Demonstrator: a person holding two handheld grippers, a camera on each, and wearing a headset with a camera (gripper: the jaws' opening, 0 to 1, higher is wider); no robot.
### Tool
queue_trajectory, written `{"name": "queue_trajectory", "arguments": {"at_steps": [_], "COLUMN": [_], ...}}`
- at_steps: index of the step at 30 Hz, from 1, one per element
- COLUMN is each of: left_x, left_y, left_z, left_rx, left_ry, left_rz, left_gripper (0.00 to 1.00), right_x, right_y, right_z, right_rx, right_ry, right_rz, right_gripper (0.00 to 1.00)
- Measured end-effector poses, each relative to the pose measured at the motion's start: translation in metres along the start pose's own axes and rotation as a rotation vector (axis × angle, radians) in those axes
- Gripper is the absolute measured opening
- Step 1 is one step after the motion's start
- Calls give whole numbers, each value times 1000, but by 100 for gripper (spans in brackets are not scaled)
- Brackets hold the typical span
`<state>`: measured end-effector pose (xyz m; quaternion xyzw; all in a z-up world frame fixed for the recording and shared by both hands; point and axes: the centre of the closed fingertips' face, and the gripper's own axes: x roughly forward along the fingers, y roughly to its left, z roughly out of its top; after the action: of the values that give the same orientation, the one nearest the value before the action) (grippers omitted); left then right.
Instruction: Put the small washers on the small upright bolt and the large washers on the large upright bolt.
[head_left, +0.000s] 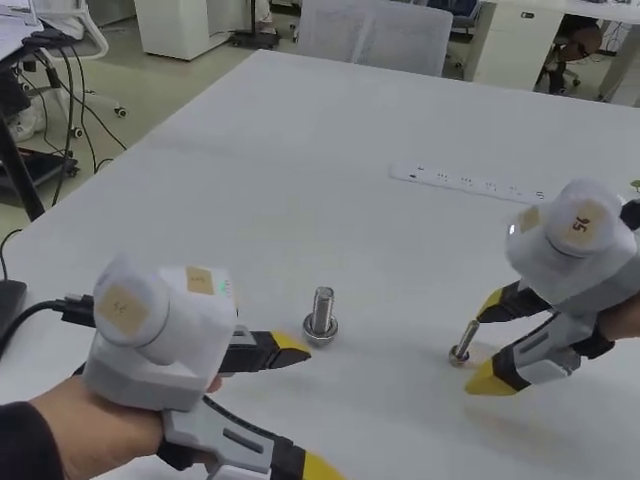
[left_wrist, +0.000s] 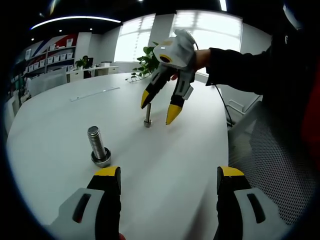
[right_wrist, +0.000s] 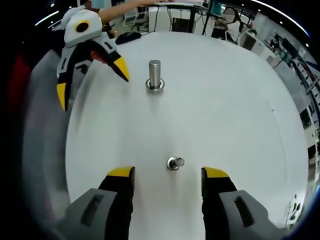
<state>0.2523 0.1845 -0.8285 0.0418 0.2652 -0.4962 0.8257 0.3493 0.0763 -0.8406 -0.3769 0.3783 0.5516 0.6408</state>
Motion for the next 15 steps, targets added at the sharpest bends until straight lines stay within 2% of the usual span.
{"name": "queue_trajectory", "arguments": {"at_steps": [6, 15], "left_x": [0, 0], "left_y": [0, -1], "left_z": [0, 0], "left_rx": [2, 1], "left_ry": [1, 2], "left_rz": [-2, -6], "left_gripper": [78, 78], "right_x": [-5, -15], "right_y": [4, 12], "right_z": [4, 7], "right_rx": [39, 79], "right_ry": [-60, -143], "right_rz": [-16, -52], "right_gripper": [69, 77]}}
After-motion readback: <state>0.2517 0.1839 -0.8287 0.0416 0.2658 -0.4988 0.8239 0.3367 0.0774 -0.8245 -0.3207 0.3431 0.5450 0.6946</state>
